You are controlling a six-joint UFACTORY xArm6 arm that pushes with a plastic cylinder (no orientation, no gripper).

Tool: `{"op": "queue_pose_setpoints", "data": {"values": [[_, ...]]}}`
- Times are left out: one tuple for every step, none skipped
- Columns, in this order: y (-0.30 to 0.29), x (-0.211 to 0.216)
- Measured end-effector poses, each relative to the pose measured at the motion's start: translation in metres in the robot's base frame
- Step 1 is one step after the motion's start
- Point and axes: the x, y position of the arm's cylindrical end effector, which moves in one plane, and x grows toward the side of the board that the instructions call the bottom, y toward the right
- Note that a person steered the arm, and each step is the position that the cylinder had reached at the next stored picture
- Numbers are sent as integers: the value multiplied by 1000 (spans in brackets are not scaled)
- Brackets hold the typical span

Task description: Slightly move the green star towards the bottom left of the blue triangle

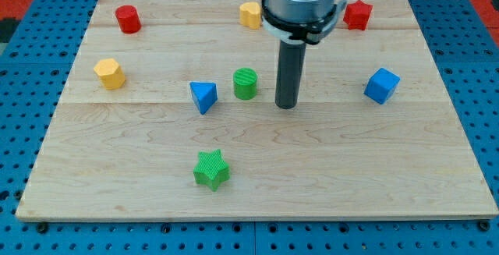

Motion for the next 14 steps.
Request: {"op": "queue_pose_setpoints", "data": {"values": [[14, -38], [-5, -44], [-13, -35], [10, 2], [13, 52], [6, 95], [-30, 133], [-90, 136], [-130, 129], [-135, 126], [-88, 122], [-87, 112], [-87, 109], [-83, 109]]}}
